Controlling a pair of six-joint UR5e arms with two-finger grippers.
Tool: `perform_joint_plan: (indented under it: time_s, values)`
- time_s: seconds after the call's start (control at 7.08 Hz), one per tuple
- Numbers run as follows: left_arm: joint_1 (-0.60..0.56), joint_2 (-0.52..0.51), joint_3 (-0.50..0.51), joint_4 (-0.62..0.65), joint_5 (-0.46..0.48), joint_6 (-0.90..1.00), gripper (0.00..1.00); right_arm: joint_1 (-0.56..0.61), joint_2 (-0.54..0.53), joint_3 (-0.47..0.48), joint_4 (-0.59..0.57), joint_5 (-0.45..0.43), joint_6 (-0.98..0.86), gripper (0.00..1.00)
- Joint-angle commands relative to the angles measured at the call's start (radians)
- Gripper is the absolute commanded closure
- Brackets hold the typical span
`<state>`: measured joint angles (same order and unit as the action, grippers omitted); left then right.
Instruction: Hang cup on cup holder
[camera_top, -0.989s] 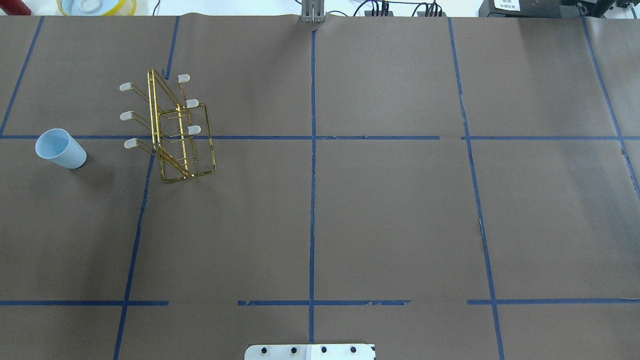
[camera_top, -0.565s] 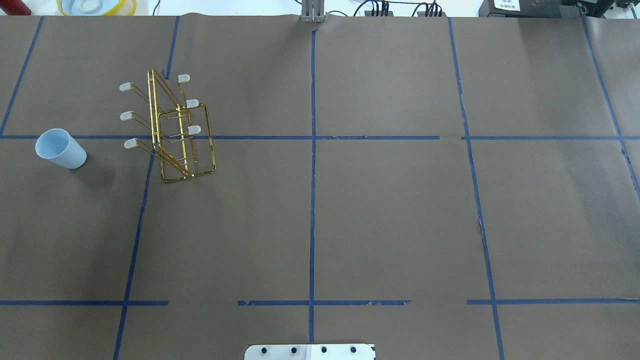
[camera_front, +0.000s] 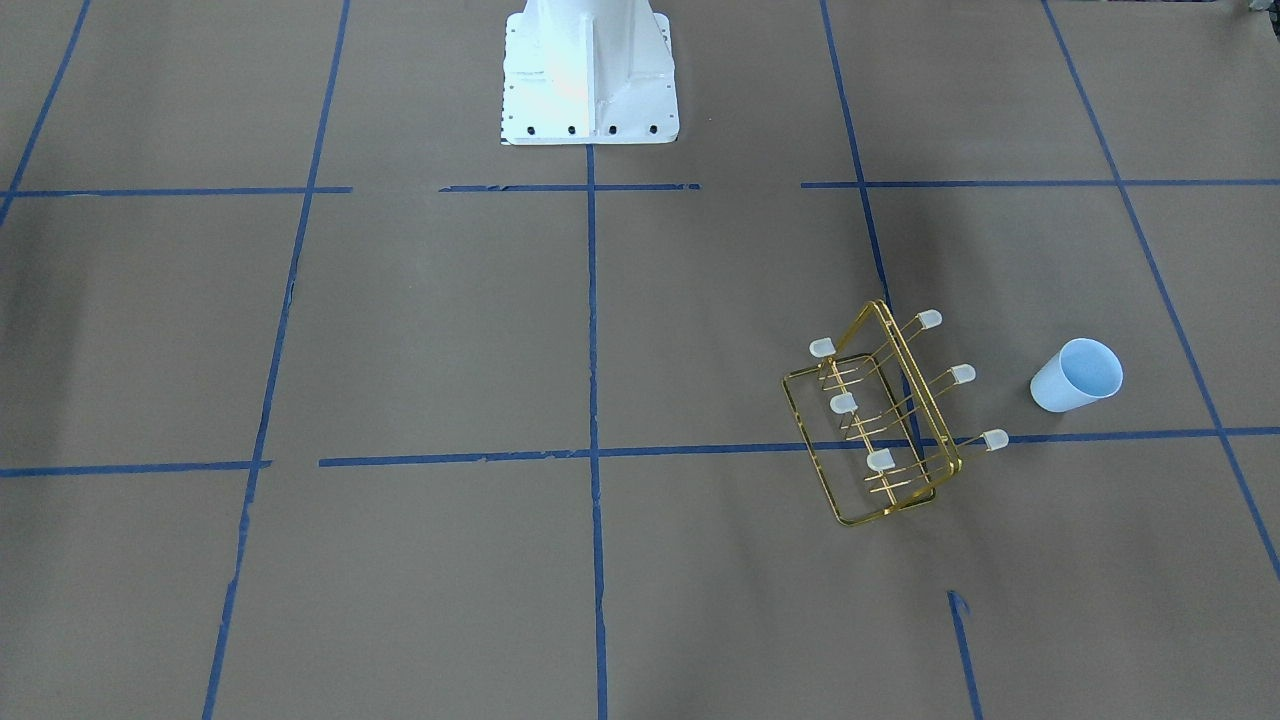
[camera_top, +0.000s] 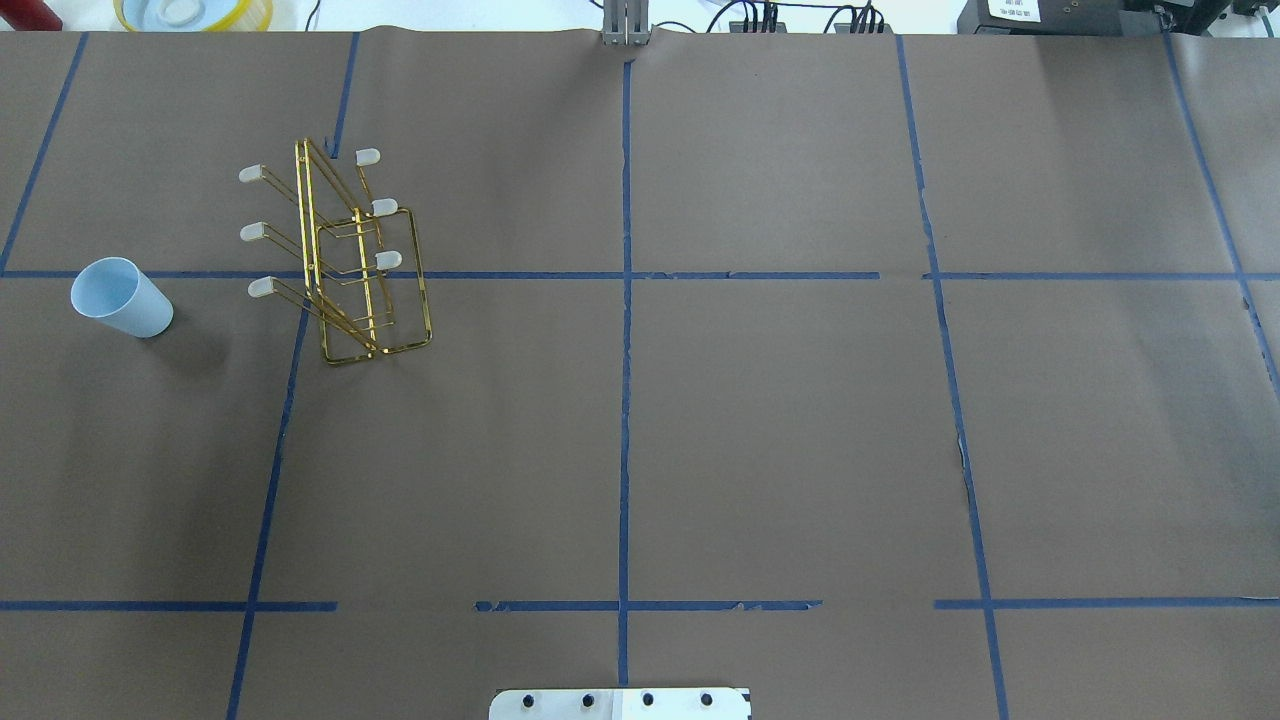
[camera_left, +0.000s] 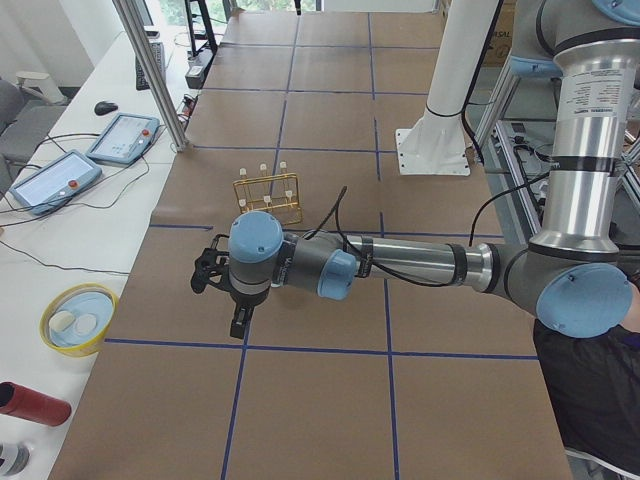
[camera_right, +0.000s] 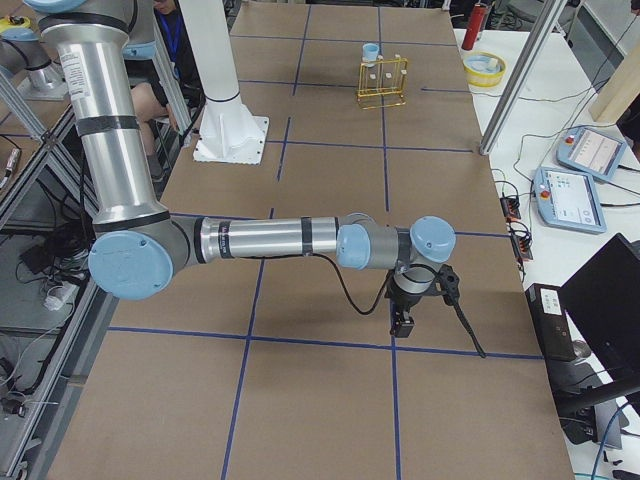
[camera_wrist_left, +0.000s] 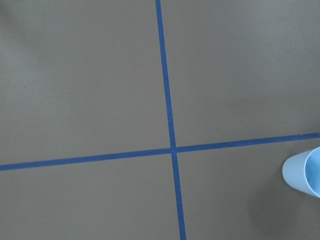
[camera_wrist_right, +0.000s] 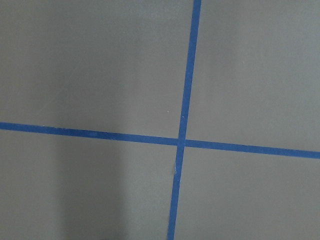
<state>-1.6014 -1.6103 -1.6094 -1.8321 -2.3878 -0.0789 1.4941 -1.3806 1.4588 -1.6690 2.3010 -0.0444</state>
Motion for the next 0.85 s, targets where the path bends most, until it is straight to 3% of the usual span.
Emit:
perform_joint_plan:
  time_s: [0.0,0.14,0.42,0.71]
  values:
    - [0.095,-0.01,-0.033,-0.105,0.069,-0.196,0.0,0.0,0.0,0.0,0.0,0.0,0.0,0.0]
    - [0.136,-0.003,-0.102,-0.125,0.147,-0.314,0.0,0.0,0.0,0.0,0.0,0.0,0.0,0.0]
    - [0.228,0.001,-0.132,-0.25,0.228,-0.471,0.0,0.0,0.0,0.0,0.0,0.0,0.0,0.0]
    - [0.314,0.015,-0.167,-0.37,0.368,-0.564,0.0,0.0,0.0,0.0,0.0,0.0,0.0,0.0]
